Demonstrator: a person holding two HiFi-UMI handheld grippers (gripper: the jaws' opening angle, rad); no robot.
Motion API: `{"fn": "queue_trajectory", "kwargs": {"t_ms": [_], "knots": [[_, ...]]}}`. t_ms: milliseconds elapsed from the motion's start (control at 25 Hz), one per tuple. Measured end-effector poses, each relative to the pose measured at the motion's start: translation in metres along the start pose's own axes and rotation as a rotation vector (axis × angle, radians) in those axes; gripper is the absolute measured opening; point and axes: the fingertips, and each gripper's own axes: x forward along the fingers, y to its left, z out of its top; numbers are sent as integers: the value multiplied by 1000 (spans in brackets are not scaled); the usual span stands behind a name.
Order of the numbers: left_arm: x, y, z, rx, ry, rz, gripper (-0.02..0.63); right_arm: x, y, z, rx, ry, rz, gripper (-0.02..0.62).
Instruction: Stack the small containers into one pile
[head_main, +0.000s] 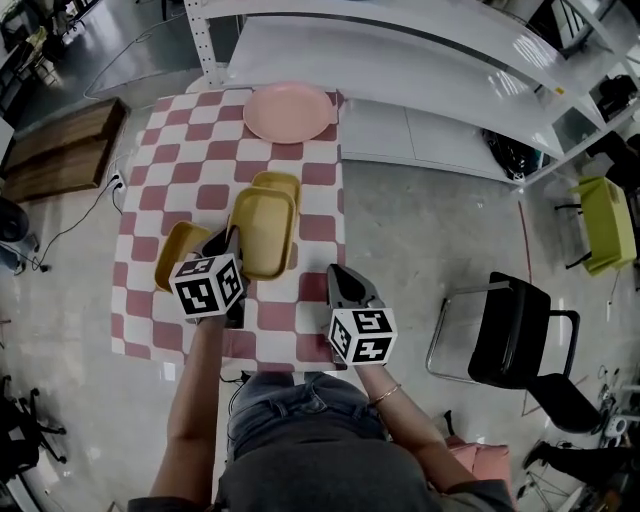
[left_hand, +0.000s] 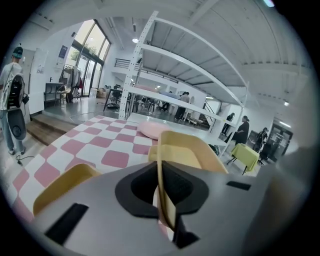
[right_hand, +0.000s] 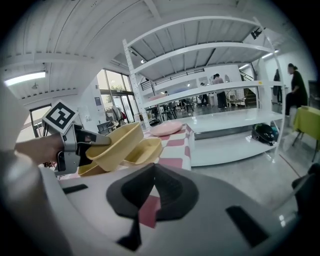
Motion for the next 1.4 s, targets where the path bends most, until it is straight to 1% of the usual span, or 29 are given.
{"fn": "queue_trajectory", "kwargs": {"t_ms": [280, 440, 960, 1400], "knots": [[36, 5, 21, 12, 4, -43, 26, 17, 6, 2, 18, 1, -53, 11], [54, 8, 27, 16, 11, -61, 26, 26, 10, 5, 7, 6, -71, 11], [97, 9, 21, 22, 59, -78, 26, 49, 11, 9, 4, 24, -122, 11], [110, 15, 7, 34, 103, -63, 26, 57, 7, 2, 10, 57, -129, 11]]}}
